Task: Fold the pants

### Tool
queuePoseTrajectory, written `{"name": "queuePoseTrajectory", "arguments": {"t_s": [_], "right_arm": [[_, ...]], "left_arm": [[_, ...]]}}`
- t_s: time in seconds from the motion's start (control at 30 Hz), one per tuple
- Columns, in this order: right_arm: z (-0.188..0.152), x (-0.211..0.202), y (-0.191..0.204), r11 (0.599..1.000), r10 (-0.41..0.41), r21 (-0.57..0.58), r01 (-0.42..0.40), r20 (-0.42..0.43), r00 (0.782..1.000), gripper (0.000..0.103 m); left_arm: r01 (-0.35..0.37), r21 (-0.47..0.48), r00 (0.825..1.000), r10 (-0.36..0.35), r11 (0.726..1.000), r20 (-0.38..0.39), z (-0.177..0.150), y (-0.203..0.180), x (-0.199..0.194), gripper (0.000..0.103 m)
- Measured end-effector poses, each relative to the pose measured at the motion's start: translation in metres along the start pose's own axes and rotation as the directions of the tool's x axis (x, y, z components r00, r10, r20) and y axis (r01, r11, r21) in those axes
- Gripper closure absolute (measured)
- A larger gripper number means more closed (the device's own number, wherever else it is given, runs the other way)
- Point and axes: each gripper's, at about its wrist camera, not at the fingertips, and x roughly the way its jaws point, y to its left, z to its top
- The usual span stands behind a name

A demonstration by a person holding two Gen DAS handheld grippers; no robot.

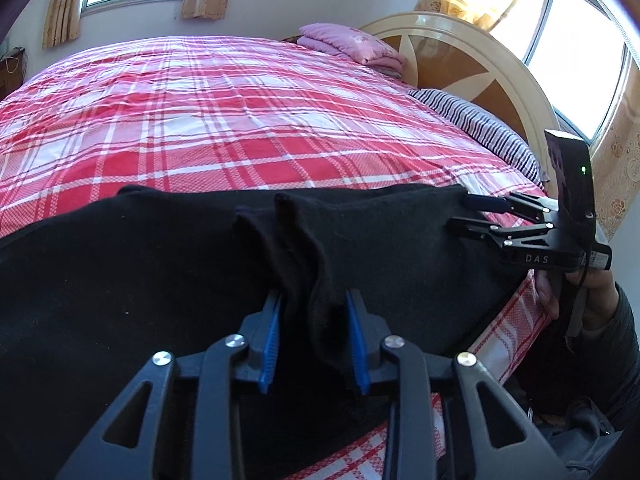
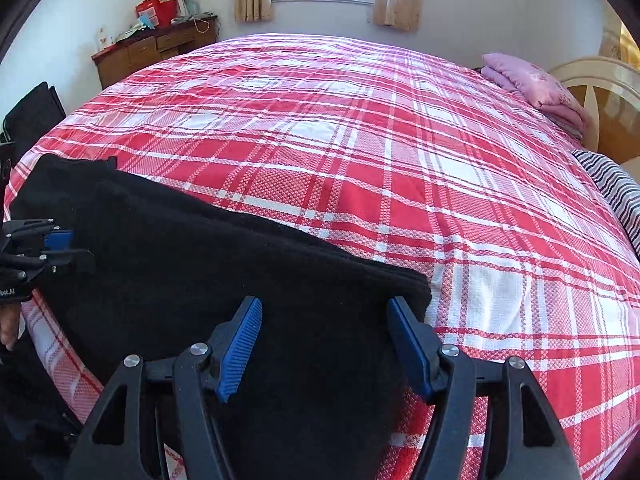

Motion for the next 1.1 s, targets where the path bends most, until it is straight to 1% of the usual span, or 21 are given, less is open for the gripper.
{"name": "queuePoseTrajectory", "arguments": {"t_s": [0.03,0.13,0.27,0.5,0.57,0.6,0.63,0.67,0.77,0.8,0.87,0.93,1.0,1.1], "right_arm": [[0.0,-0.001,-0.001,1.0,0.003,0.006,-0.003,0.0,1.0,0.037],[-0.001,-0.004,-0.001,1.0,-0.004,0.005,0.004,0.002,1.0,0.037],[-0.004,-0.015,0.005,0.998,-0.054,-0.019,0.054,0.008,0.999,0.037],[-0.023,-0.039,0.01,0.994,-0.093,-0.062,0.094,0.018,0.995,0.036],[-0.034,-0.033,0.01,0.988,-0.124,-0.093,0.123,-0.008,0.992,0.032],[-0.039,-0.03,0.009,0.988,-0.125,-0.095,0.125,0.0,0.992,0.029],[-0.043,-0.029,0.005,0.99,-0.118,-0.072,0.119,0.022,0.993,0.026],[-0.045,-0.028,0.0,0.992,-0.115,-0.041,0.117,0.03,0.993,0.02],[-0.041,-0.027,-0.01,0.997,-0.076,0.011,0.076,0.007,0.997,0.019],[-0.04,-0.029,-0.012,0.997,-0.07,0.016,0.07,0.005,0.998,0.019],[-0.037,-0.034,-0.013,0.997,-0.076,0.028,0.076,0.014,0.997,0.019],[-0.033,-0.042,-0.011,0.995,-0.095,0.031,0.094,0.048,0.994,0.019],[-0.026,-0.055,-0.007,0.994,-0.102,0.037,0.099,0.092,0.991,0.019],[-0.015,-0.067,0.005,0.997,-0.079,0.017,0.078,0.131,0.988,0.019]], "left_arm": [[0.002,0.002,1.0,-0.002,1.0,0.0,0.0,-0.001,0.0,0.064],[-0.004,0.011,1.0,0.004,1.0,-0.002,0.0,-0.003,-0.001,0.062],[-0.007,0.012,1.0,0.007,1.0,-0.003,-0.002,-0.003,-0.003,0.057],[-0.021,0.012,1.0,0.022,1.0,-0.004,-0.004,-0.002,-0.006,0.056],[-0.024,0.012,1.0,0.024,1.0,-0.002,-0.004,-0.002,-0.007,0.052],[-0.024,0.01,1.0,0.024,1.0,-0.002,-0.005,-0.001,-0.007,0.05],[-0.025,0.011,1.0,0.025,1.0,-0.002,-0.005,-0.001,-0.007,0.049],[-0.028,0.014,1.0,0.028,1.0,-0.003,-0.005,-0.002,-0.007,0.049],[-0.041,0.029,0.999,0.041,0.999,-0.014,-0.003,-0.004,-0.008,0.048],[-0.052,0.038,0.998,0.053,0.998,-0.019,-0.002,-0.004,-0.009,0.044],[-0.102,0.063,0.995,0.103,0.993,-0.008,0.004,-0.002,-0.017,0.039],[-0.136,0.069,0.991,0.135,0.988,0.016,0.011,0.004,-0.029,0.033],[-0.16,0.056,0.986,0.158,0.986,0.044,0.019,0.015,-0.043,0.03],[-0.228,0.05,0.972,0.225,0.972,0.069,0.027,0.034,-0.062,0.028]]}}
